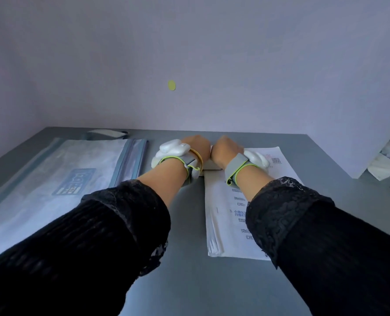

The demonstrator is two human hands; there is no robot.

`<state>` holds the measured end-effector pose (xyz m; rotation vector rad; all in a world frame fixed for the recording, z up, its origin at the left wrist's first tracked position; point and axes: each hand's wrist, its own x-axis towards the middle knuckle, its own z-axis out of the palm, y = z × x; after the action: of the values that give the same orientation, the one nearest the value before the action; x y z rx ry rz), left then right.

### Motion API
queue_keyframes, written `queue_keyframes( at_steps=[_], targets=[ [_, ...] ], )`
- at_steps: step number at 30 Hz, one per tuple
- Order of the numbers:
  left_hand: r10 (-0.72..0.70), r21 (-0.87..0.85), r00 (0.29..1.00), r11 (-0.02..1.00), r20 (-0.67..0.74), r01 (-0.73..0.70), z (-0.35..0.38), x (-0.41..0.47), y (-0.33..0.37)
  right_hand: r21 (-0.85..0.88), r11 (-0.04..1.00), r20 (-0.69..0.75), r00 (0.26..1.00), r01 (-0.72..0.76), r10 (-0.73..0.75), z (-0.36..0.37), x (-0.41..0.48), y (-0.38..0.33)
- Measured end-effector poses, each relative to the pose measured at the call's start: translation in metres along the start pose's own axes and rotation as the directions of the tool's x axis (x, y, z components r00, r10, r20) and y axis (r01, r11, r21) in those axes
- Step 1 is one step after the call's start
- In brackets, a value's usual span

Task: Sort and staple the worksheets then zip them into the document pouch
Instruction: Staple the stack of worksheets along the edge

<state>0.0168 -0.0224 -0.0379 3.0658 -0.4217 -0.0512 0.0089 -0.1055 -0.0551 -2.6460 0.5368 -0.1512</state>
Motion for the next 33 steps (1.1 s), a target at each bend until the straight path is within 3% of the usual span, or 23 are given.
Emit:
queue_keyframes(
  at_steps=[3,13,16,20,25,28,33],
  targets=[
    [-0.090,0.153,0.995,0.985,0.033,0.084,0.006,0.013,0.004,0.085,0.996,-0.037,0.999,-0.033,0.036,0.008,0.007,0.004],
    [-0.024,-0.152,0.960,0.988,-0.280,-0.020,0.014,-0.013,-0.013,0.107,0.994,-0.011,0.999,-0.033,0.034,-0.004,-0.008,0.004],
    [-0.024,-0.093,0.911,0.996,-0.412,-0.016,0.017,-0.031,-0.019,0.194,0.981,0.051,0.999,-0.009,0.000,-0.016,-0.010,0.004],
    [-0.067,-0.177,0.939,0.984,-0.339,0.006,0.016,-0.043,-0.032,0.304,0.953,0.129,0.990,0.018,-0.060,-0.023,-0.010,0.018],
    [-0.100,-0.326,0.962,0.945,-0.255,0.012,0.011,-0.054,-0.038,0.331,0.933,-0.080,0.989,0.141,-0.121,-0.016,-0.023,0.042],
    [-0.108,-0.382,0.966,0.924,-0.236,0.010,0.008,-0.060,-0.043,0.345,0.927,-0.191,0.978,0.148,-0.085,-0.011,-0.030,0.060],
    [-0.081,-0.342,0.959,0.939,-0.271,-0.017,0.006,-0.064,-0.056,0.379,0.918,-0.223,0.974,0.113,-0.028,-0.008,-0.033,0.065]
  ],
)
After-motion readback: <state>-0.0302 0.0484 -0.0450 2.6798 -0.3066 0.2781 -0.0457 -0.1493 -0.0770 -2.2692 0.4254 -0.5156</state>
